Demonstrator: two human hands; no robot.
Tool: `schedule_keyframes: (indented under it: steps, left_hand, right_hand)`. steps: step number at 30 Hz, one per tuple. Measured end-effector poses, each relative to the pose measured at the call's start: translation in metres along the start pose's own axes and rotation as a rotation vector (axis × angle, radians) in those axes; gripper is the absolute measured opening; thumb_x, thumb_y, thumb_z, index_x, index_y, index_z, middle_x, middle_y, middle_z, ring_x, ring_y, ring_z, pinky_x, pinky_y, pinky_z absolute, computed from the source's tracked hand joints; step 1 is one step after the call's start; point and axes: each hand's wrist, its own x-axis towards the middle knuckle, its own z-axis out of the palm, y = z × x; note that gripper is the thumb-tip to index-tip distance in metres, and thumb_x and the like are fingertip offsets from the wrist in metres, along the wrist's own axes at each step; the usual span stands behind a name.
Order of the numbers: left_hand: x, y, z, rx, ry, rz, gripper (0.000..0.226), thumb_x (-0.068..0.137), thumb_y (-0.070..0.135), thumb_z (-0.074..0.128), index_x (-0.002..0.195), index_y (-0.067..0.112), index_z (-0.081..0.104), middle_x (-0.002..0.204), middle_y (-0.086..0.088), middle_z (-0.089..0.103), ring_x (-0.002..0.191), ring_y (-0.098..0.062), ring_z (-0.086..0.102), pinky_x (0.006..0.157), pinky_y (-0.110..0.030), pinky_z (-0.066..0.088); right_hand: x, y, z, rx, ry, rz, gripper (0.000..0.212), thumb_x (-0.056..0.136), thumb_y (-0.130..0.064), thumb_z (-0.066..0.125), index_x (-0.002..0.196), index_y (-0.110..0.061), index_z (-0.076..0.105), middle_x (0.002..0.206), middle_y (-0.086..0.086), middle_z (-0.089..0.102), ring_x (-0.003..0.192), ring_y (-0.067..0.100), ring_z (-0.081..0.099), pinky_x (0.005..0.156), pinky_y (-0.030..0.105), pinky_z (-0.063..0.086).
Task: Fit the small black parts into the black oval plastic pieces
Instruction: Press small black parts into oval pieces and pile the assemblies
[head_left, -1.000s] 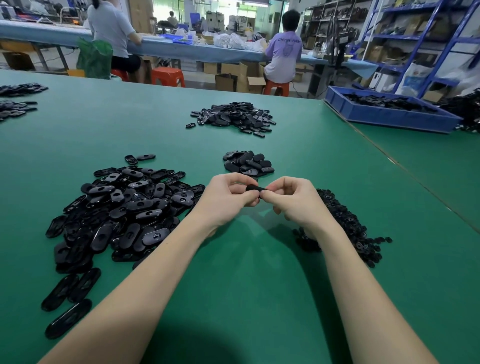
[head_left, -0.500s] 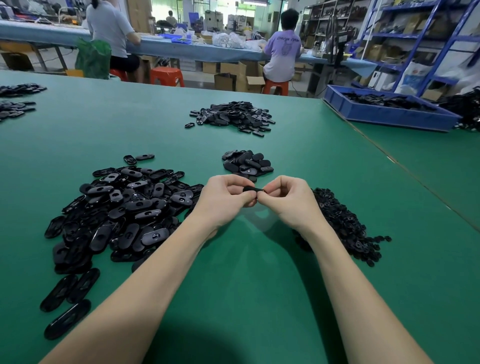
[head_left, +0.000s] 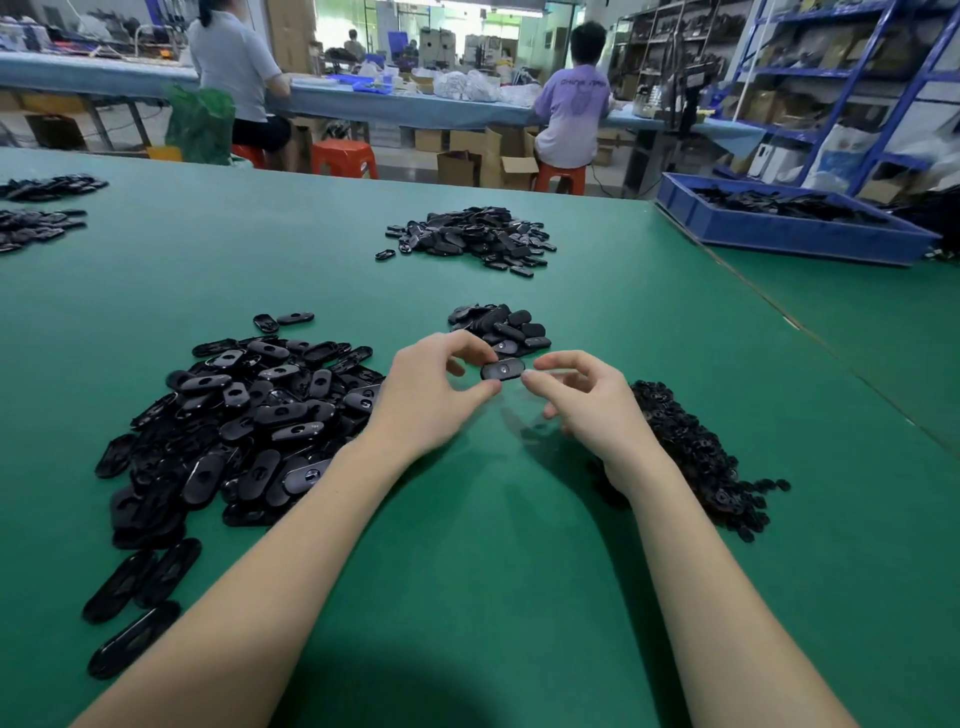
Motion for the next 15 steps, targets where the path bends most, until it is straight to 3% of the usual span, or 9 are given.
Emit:
schedule_keyframes:
  steps: [3, 6, 10, 15]
  left_hand:
    - [0.020, -0.005, 0.008, 0.026, 0.115, -0.077, 0.017, 0.077, 0.031, 0.080, 0.090, 0.035, 0.071, 0.081, 0.021, 0.067, 0.074, -0.003, 0.060, 0.072, -0.018, 0.049]
    - [0.051, -0.002, 0.020, 0.085, 0.112, -0.127, 0.018, 0.078, 0.032, 0.077, 0.095, 0.034, 0.070, 0.080, 0.019, 0.066, 0.076, -0.009, 0.062, 0.076, -0.029, 0.053]
    - [0.090, 0.004, 0.034, 0.148, 0.123, -0.215, 0.016, 0.083, 0.028, 0.069, 0.098, 0.033, 0.064, 0.090, 0.015, 0.067, 0.096, -0.013, 0.064, 0.075, -0.025, 0.041]
    - [0.106, 0.001, 0.049, 0.205, 0.107, -0.341, 0.020, 0.083, 0.021, 0.065, 0.101, 0.030, 0.066, 0.106, 0.006, 0.072, 0.106, -0.019, 0.064, 0.085, -0.028, 0.047]
  right_hand:
    - [0.001, 0.003, 0.002, -0.042, 0.040, -0.022, 0.010, 0.086, -0.029, 0.079, 0.092, -0.024, 0.073, 0.091, -0.007, 0.075, 0.062, 0.002, 0.062, 0.051, 0.009, 0.042]
    - [0.000, 0.003, 0.004, -0.028, 0.009, -0.024, 0.008, 0.086, -0.028, 0.079, 0.091, -0.024, 0.074, 0.092, -0.006, 0.075, 0.060, 0.001, 0.063, 0.050, 0.009, 0.042]
    - [0.000, 0.004, 0.003, -0.053, -0.011, -0.015, 0.008, 0.085, -0.031, 0.078, 0.090, -0.025, 0.074, 0.093, -0.010, 0.074, 0.057, 0.005, 0.063, 0.051, 0.011, 0.042]
    - [0.001, 0.006, 0.002, -0.059, -0.029, -0.006, 0.012, 0.085, -0.034, 0.078, 0.092, -0.025, 0.074, 0.095, -0.010, 0.075, 0.057, 0.005, 0.063, 0.061, 0.017, 0.047]
